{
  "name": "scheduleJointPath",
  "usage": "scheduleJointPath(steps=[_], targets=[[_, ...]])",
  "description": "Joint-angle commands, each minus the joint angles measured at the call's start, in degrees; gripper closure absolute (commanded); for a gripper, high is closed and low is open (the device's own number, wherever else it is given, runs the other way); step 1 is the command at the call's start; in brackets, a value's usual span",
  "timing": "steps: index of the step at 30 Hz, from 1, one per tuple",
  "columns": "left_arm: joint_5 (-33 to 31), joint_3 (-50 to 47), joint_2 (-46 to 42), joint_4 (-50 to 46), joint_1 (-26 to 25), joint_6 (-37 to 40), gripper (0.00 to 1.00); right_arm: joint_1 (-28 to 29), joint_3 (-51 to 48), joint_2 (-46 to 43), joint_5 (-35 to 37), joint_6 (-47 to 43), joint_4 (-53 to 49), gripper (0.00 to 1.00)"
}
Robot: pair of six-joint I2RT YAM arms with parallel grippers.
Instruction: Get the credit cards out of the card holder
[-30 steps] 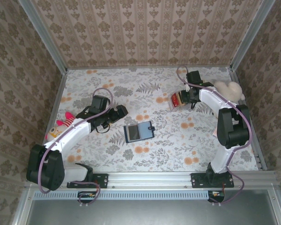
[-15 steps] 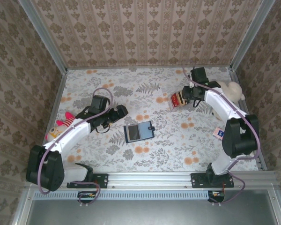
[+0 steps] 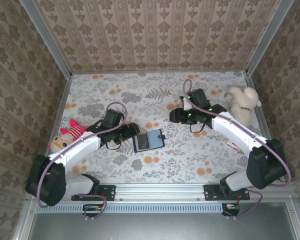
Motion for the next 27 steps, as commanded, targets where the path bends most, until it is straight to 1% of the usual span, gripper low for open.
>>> scheduleJointPath(steps=[1, 3, 6, 10, 12, 14, 17, 20, 23, 27], targets=[[-0.88, -2.09, -0.16, 3.26, -1.65, -2.45, 0.27, 5.05, -2.31, 2.86, -4.25, 6.92, 6.35, 0.48], [-0.71, -3.03, 1.05, 5.09, -2.04, -3.58, 0.33, 8.18, -3.45, 5.36, -5.43, 9.14, 10.24, 0.53], [-0.12, -3.48, 2.74, 7.03, -2.24, -4.4, 0.41, 11.11, -4.25, 8.66, -6.06, 11.9, 15.1, 0.56], [0.7, -3.27, 5.39, 9.46, -2.67, -4.96, 0.53, 13.05, -1.69, 14.32, -5.99, 12.94, 16.56, 0.62], [1.09, -3.1, 6.88, 10.58, -2.92, -5.22, 0.58, 13.59, -0.29, 17.31, -5.39, 13.23, 16.5, 0.66], [1.31, -3.09, 8.24, 11.49, -3.16, -5.49, 0.64, 13.62, 0.46, 19.25, -4.99, 13.37, 16.47, 0.68], [1.21, -3.09, 9.75, 12.31, -3.47, -5.6, 0.68, 13.62, 1.48, 21.59, -4.8, 13.91, 16.06, 0.71], [1.32, -3.14, 11.11, 12.69, -3.55, -5.55, 0.71, 13.92, 1.58, 22.73, -5.6, 14.27, 16.59, 0.72], [0.76, -3.22, 12.11, 12.83, -3.56, -5.67, 0.73, 14.27, 1.66, 23.69, -6.13, 14.44, 16.36, 0.72], [0.04, -4.87, 12.99, 15.34, -3.78, -8.15, 0.76, 14.65, 1.4, 24.04, -6.59, 14.88, 16.39, 0.74]])
